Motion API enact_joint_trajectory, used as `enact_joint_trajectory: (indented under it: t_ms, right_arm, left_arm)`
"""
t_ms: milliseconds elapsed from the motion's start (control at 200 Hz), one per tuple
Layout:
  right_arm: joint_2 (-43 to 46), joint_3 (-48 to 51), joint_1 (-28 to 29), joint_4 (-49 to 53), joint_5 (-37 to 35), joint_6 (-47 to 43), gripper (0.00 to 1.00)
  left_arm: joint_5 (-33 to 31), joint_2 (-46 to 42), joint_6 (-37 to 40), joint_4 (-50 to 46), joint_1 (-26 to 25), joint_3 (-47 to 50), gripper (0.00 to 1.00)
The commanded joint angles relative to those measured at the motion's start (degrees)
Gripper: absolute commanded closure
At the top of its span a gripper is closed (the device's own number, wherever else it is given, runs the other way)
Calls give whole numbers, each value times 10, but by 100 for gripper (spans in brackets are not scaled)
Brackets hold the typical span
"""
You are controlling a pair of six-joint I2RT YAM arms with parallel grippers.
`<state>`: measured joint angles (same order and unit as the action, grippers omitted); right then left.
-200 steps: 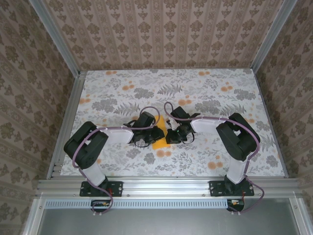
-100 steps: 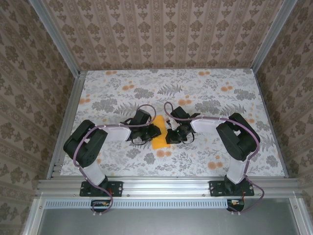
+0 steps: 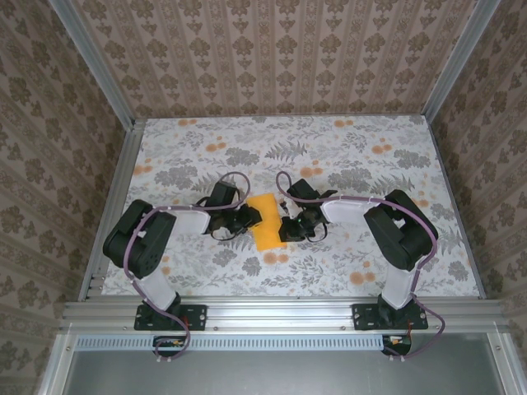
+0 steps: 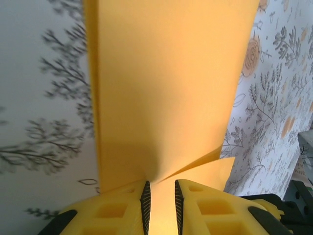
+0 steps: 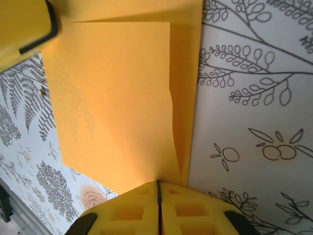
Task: Fold a paper plane with a square sheet of paper (pick it up from the middle)
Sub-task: Fold the triangle a second time at the center of the table.
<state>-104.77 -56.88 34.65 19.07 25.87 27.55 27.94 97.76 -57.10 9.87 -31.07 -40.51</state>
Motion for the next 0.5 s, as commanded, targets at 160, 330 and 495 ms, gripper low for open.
enact_joint_trajectory:
  t_ms: [160,330,495]
  right_arm:
    - [-33,20,-6,64,-88,-4,91]
    - [-33,23,-6,62,-86,-4,91]
    - [-34,22,-6,60,-85,-3,91]
  left_arm:
    - [-48,-70,48,-86,16,-4,76]
    - [-48,-101,48,-91,-4,-3,75]
    - [-52,-81,34,-76,-47,-16,75]
